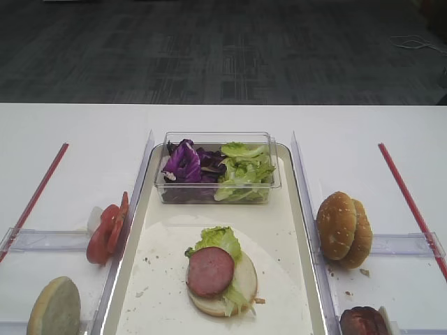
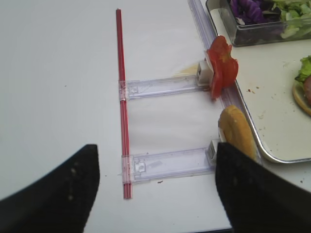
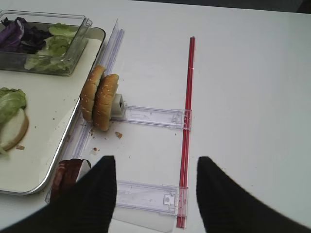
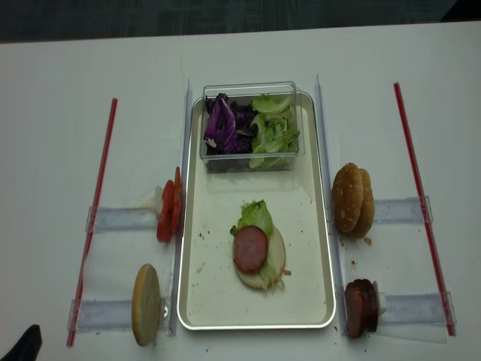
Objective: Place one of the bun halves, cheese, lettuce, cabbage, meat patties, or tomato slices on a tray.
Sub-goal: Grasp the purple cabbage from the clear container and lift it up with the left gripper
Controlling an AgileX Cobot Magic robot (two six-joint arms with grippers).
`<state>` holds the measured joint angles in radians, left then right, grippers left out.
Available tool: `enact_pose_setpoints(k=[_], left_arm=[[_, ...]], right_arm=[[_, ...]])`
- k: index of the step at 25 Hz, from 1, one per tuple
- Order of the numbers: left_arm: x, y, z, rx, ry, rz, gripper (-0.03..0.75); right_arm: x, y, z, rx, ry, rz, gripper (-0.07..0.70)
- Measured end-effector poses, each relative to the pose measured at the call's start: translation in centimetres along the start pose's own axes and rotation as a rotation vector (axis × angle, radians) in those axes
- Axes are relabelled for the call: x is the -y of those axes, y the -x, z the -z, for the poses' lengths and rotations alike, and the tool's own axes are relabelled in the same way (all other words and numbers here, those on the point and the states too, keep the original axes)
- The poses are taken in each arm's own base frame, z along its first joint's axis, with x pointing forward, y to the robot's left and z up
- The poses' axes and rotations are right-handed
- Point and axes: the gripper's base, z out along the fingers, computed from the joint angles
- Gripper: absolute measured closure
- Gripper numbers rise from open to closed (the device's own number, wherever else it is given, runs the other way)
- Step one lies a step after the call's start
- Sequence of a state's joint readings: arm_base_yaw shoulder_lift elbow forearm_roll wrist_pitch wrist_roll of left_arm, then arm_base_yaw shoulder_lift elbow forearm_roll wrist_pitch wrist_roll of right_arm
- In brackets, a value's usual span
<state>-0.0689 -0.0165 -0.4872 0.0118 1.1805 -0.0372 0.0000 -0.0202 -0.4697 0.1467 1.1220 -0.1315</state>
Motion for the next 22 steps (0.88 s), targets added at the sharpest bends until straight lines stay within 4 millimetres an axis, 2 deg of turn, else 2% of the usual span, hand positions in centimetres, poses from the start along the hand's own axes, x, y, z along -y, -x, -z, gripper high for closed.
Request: enact_pose_setpoints(k=[13, 19, 22], left_arm=[[0.0, 0.3, -0.2, -0.022, 0.001, 0.0, 0.214], [0.1, 2.7, -1.2, -0.148, 0.005, -0.001, 0.214], [0.3, 4.6, -1.9, -0.219, -0.002, 0.01, 0.214]], right_arm=[[0.0, 0.0, 0.0, 0.0, 0.0, 0.0, 0.244], [0.0, 0.0, 0.0, 0.0, 0.0, 0.0, 0.244], [0.0, 0.0, 0.0, 0.0, 0.0, 0.0, 0.244]])
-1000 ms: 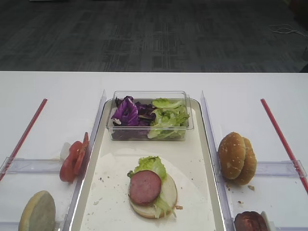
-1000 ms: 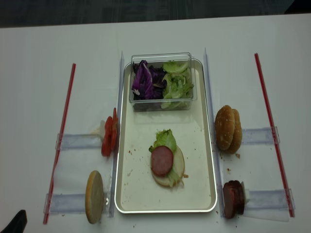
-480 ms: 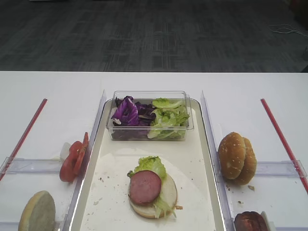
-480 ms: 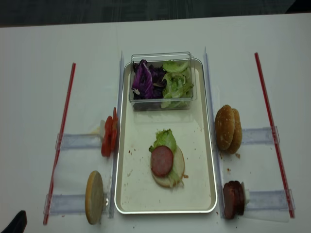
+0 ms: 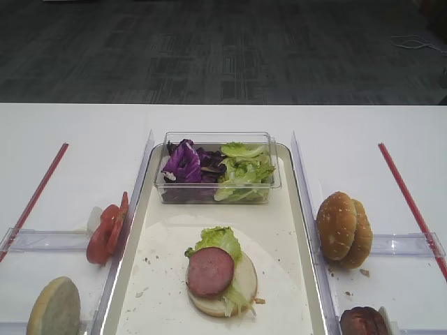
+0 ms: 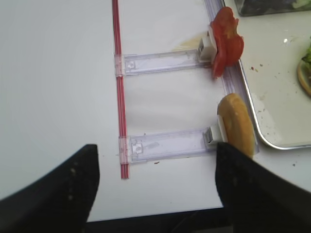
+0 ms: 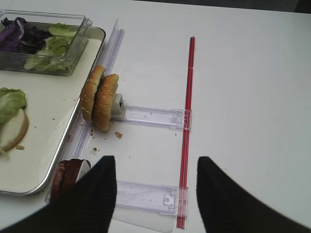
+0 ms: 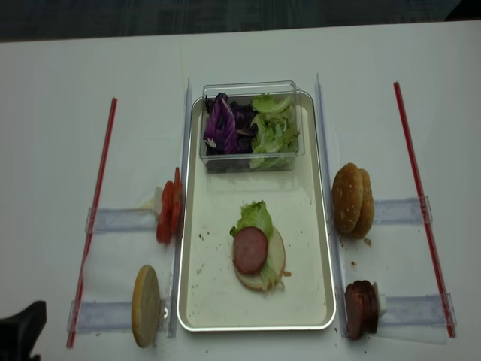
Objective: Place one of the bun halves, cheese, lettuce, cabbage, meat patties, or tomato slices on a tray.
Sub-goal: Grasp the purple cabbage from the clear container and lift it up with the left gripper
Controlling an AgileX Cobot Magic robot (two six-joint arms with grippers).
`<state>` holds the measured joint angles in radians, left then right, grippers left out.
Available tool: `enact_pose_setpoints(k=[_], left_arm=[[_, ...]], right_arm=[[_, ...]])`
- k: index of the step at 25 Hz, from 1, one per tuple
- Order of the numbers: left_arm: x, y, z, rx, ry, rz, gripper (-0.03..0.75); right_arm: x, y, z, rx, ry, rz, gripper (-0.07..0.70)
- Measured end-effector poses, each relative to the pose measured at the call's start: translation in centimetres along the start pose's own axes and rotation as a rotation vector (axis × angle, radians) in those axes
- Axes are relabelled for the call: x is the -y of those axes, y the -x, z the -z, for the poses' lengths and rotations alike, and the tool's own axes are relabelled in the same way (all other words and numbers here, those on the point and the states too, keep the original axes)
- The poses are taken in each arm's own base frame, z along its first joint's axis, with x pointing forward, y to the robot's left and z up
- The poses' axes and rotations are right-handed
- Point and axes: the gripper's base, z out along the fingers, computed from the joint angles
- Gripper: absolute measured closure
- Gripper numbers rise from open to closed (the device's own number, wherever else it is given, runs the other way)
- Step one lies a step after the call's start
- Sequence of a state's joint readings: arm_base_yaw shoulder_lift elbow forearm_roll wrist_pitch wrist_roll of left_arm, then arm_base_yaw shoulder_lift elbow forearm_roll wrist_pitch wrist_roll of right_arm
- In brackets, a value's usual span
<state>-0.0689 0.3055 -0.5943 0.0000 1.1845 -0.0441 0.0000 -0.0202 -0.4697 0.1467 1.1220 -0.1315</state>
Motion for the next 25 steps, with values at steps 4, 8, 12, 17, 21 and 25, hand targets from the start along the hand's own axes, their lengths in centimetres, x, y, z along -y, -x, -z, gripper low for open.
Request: enact_pose_setpoints(k=[4, 8, 12, 17, 21, 25], left_arm=[[0.2, 3.0, -0.5, -0.073, -0.008, 0.013, 0.214], [0.4, 6.4, -1.6, -0.149, -0.003, 0.022, 0.214], [0.6, 10.0, -3.2, -0.211, 0.0, 0.025, 0.214], [0.7, 14.2, -6.1, -0.291, 0.004, 0.027, 0.214], [0.9, 17.3, -8.3, -0.323, 0.007, 0.029, 0.214], [1.0, 19.8, -10.3, -0.336, 0.007, 0.029, 0.214]], right_arm=[[0.0, 0.0, 0.0, 0.0, 0.0, 0.0, 0.244], [0.0, 0.0, 0.0, 0.0, 0.0, 0.0, 0.244], [0.0, 0.0, 0.0, 0.0, 0.0, 0.0, 0.244], [0.0, 0.0, 0.0, 0.0, 0.0, -0.002, 0.244], [0.0, 0.0, 0.0, 0.0, 0.0, -0.002, 0.244], [0.0, 0.0, 0.0, 0.0, 0.0, -0.002, 0.244]])
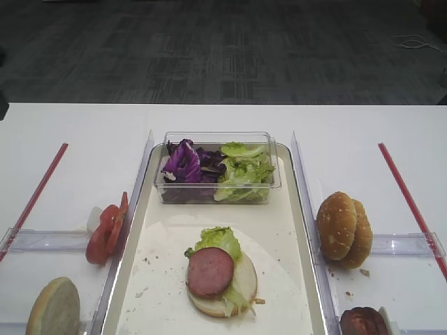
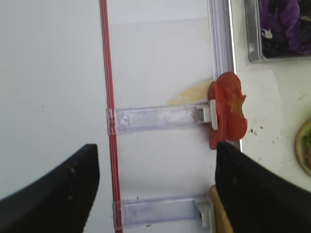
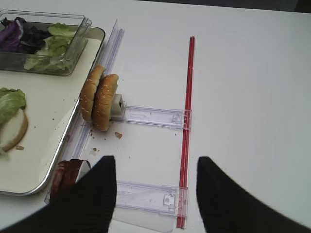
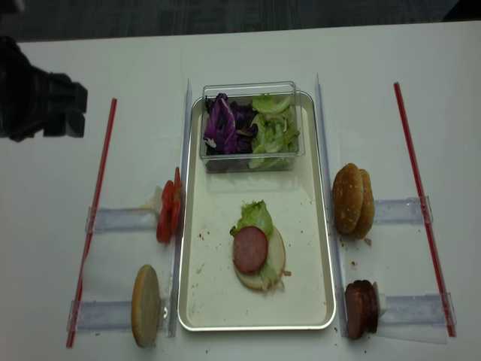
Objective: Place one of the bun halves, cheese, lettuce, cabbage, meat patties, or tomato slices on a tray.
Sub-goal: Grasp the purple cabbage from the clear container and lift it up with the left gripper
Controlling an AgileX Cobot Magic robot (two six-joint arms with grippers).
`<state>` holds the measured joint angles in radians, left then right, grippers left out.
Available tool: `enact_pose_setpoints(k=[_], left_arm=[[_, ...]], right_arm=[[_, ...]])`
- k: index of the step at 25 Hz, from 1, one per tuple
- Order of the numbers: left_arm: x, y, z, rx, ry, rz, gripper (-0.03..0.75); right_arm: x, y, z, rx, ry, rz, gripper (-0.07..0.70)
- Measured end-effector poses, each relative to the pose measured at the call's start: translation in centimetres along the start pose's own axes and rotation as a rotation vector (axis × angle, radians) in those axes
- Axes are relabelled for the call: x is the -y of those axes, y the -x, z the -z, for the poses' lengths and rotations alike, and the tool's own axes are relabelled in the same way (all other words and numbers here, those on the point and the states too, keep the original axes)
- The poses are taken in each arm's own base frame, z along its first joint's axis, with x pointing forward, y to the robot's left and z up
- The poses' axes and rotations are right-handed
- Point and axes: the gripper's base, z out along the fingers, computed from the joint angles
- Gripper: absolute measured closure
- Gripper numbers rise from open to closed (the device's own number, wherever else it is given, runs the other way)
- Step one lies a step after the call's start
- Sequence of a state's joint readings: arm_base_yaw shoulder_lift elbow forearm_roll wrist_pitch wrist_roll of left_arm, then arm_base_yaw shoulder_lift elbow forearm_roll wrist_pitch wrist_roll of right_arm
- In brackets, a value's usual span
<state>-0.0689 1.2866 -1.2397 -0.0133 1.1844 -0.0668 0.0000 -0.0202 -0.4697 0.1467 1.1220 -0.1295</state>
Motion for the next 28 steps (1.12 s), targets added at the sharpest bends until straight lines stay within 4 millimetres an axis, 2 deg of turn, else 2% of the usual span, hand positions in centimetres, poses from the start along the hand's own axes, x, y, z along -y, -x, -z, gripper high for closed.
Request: enact_pose_setpoints(k=[16, 20, 28], left_arm=[[0.5, 8.2, -3.6, -0.007, 0.0, 0.0, 0.214], [0.6, 9.3, -4.9, -0.025, 0.002, 0.0, 0.214], [0.6, 9.8, -7.3, -0.074, 0.007, 0.0, 0.214]], right_arm=[[0.0, 0.0, 0.0, 0.0, 0.0, 0.0, 0.244], [0.0, 0.0, 0.0, 0.0, 0.0, 0.0, 0.244], [0.0, 0.0, 0.0, 0.0, 0.0, 0.0, 0.244]])
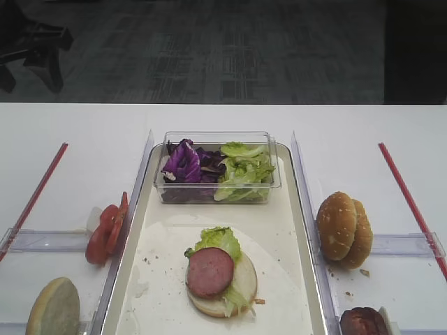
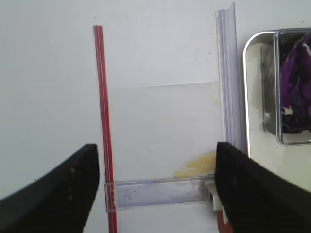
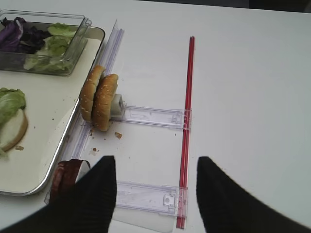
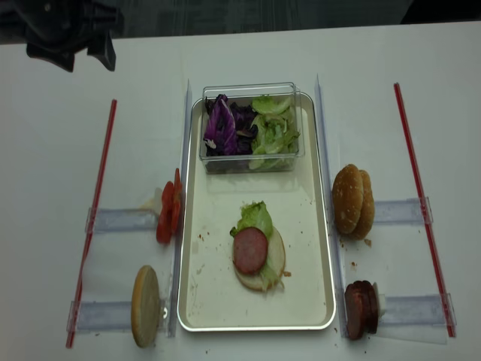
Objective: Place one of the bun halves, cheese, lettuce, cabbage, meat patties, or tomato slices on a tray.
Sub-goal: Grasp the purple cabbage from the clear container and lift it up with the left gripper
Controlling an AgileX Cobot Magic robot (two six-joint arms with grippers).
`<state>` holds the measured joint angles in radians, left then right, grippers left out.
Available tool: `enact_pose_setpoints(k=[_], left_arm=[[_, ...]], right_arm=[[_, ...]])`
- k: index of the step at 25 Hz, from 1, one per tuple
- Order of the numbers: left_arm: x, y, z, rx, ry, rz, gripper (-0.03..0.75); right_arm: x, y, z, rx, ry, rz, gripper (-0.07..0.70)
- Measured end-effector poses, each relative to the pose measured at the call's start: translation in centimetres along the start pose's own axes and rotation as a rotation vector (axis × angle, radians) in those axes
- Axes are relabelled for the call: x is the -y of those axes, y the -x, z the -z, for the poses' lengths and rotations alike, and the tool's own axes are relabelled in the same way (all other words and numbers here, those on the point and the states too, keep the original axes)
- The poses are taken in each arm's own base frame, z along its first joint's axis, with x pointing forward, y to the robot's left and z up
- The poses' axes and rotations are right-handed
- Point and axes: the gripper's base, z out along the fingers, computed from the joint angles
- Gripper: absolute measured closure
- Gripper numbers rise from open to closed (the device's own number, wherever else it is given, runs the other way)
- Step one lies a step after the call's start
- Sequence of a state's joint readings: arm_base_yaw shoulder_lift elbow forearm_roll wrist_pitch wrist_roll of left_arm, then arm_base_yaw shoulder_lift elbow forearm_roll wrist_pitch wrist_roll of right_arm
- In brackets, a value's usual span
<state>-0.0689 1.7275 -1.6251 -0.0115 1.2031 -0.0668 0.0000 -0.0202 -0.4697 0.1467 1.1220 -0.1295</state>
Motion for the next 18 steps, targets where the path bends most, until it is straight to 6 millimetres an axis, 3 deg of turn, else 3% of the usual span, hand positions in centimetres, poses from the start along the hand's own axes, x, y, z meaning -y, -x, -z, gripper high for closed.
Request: enact_pose_setpoints(k=[12, 18], left_arm=[[0.7, 0.3, -0.4, 0.017, -0.024, 0.024, 0.214], [4.4, 0.2, -0.6, 0.041, -0.065, -0.021, 0.214]], right_arm=[[0.0, 0.0, 0.0, 0.0, 0.0, 0.0, 0.244], [0.0, 0.0, 0.0, -0.002, 0.0, 0.0, 0.244]])
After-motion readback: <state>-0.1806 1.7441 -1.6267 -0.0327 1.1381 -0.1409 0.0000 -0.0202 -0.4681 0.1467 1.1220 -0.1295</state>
